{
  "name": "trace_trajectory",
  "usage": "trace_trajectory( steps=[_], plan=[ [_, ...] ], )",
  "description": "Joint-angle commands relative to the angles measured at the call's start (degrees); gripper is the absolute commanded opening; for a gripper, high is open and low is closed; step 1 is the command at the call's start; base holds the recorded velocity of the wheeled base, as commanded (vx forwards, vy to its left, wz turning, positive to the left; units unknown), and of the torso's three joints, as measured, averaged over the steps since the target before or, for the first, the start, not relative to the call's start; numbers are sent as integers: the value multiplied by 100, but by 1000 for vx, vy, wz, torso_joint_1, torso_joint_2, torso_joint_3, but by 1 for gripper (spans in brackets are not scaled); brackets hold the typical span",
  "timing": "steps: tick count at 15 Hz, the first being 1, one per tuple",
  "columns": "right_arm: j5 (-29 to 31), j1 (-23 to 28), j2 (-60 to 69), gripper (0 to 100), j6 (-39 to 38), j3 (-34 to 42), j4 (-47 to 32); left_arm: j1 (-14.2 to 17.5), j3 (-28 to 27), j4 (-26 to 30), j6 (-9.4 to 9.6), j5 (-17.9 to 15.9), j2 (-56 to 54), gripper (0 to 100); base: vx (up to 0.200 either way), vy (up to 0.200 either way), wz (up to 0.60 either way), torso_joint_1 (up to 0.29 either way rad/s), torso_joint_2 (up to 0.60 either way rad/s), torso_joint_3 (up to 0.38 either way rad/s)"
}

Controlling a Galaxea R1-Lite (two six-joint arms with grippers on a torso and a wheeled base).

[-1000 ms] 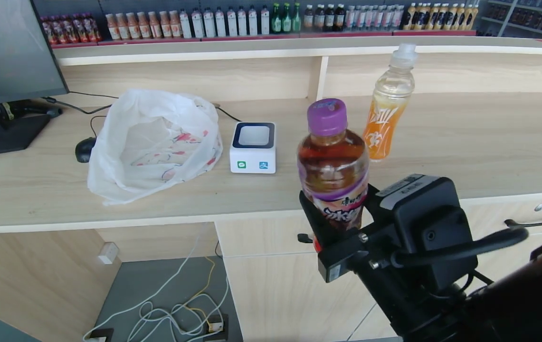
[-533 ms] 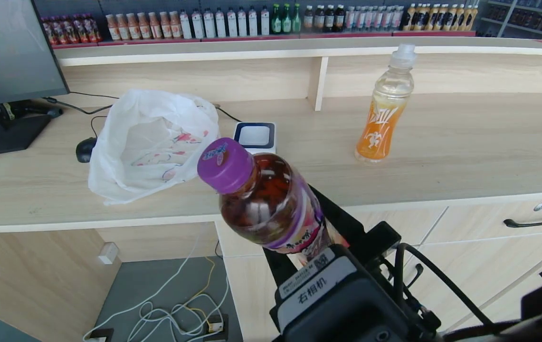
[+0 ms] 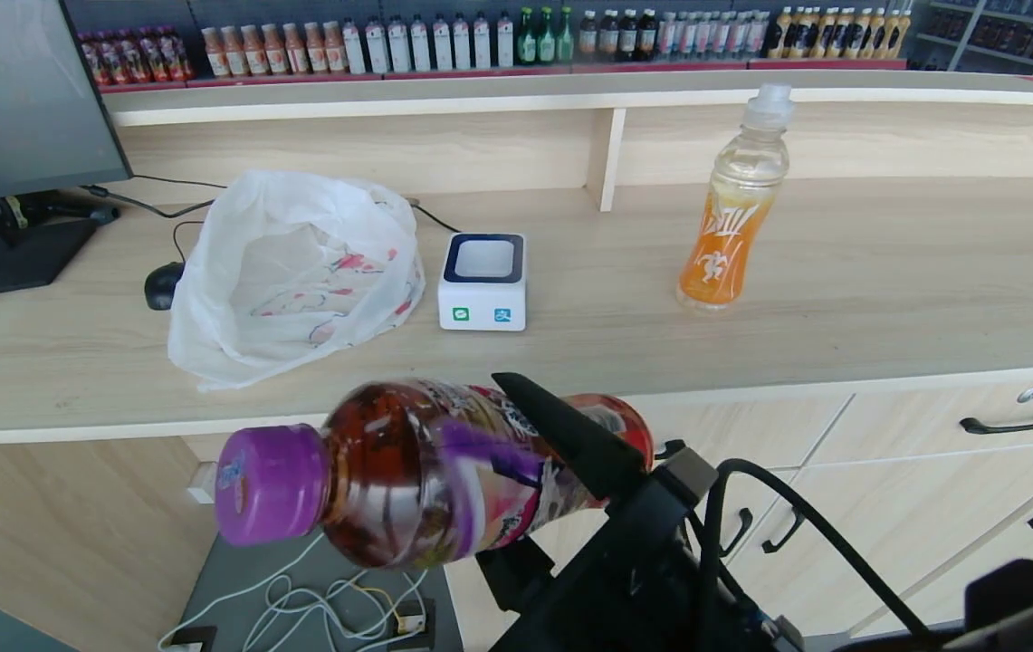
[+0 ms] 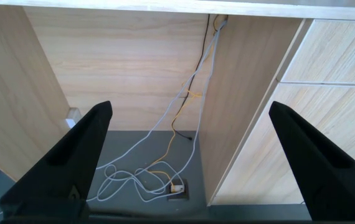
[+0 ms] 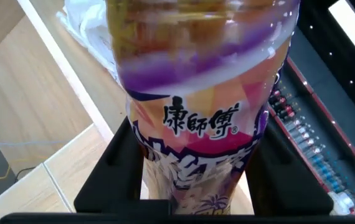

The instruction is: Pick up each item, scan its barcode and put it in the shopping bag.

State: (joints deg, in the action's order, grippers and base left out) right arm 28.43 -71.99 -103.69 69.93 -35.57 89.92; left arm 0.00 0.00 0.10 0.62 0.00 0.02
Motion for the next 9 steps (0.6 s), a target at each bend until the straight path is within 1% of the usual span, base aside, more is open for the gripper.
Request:
trace_trajectory(
  steps=[1,2,6,9],
  plan=[
    [-13,0,-107,0,48,24,8,0,0,-1,-1,0,-2,100,0,0,0,0,0,0],
    [-22,-8,-169,0,91,59,8,0,0,-1,-1,0,6,100,0,0,0,0,0,0],
    [-549,-61,-468,0,390,68,8,0,0,-1,-1,0,-2,100,0,0,0,0,0,0],
    [-637,-105,-573,0,548,-99,8,0,0,-1,-1,0,6,100,0,0,0,0,0,0]
  ],
)
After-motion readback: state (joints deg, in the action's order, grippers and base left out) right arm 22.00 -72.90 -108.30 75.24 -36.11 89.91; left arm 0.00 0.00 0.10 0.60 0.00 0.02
